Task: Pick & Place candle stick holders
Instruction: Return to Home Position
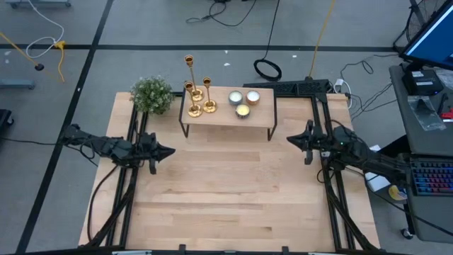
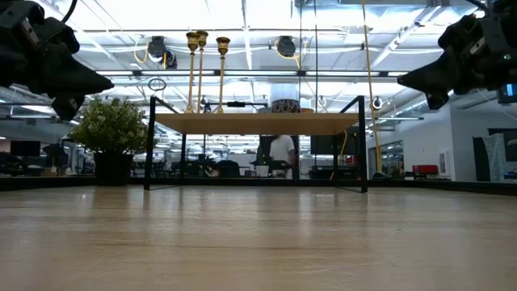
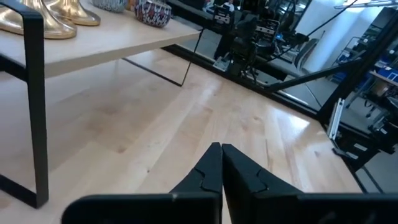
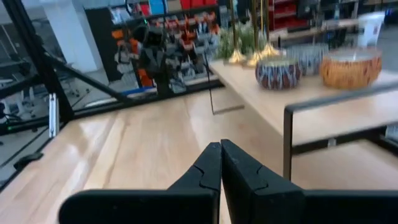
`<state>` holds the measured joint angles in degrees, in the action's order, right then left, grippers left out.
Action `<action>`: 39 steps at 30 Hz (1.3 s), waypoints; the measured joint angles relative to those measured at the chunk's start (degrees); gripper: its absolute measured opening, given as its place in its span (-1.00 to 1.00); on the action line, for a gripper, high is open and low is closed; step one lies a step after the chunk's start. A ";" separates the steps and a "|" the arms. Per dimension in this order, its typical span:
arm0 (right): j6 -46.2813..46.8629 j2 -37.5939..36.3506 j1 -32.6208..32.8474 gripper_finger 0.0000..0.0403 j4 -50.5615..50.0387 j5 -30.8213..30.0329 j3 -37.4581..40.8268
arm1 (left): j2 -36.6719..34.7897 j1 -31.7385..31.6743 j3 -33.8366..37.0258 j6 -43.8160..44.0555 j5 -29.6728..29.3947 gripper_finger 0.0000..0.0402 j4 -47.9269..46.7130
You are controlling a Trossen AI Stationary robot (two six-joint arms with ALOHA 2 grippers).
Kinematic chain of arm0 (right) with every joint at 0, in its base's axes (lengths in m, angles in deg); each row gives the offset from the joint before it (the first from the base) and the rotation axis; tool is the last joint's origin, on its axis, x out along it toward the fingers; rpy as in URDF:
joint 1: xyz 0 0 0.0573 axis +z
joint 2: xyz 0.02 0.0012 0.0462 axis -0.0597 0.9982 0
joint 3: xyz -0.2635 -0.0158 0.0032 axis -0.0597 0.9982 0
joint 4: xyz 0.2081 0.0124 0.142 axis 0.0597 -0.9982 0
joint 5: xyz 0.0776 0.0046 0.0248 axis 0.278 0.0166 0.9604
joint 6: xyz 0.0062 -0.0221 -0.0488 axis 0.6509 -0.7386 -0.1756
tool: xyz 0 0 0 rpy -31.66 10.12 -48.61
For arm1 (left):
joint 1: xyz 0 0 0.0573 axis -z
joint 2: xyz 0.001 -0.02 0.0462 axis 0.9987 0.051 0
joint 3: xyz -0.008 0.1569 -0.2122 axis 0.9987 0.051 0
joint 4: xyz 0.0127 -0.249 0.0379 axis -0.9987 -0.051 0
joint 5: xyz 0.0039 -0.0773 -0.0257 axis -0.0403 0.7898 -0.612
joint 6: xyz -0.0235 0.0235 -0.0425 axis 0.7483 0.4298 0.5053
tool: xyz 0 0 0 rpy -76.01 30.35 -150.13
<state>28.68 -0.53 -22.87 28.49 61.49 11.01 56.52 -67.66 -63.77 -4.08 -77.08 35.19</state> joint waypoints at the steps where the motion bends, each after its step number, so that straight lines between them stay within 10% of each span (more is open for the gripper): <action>1: -0.28 -0.01 0.00 -1.00 0.54 -0.05 0.27 | 0.00 0.00 0.00 0.05 -0.01 -0.99 0.01; 39: 3.10 0.03 0.00 -1.00 3.67 -0.04 2.95 | 0.00 0.00 -0.04 0.14 -0.10 -0.84 0.01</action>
<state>31.77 -0.50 -22.87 32.16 61.45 13.96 56.52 -67.66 -63.82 -3.94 -77.18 35.20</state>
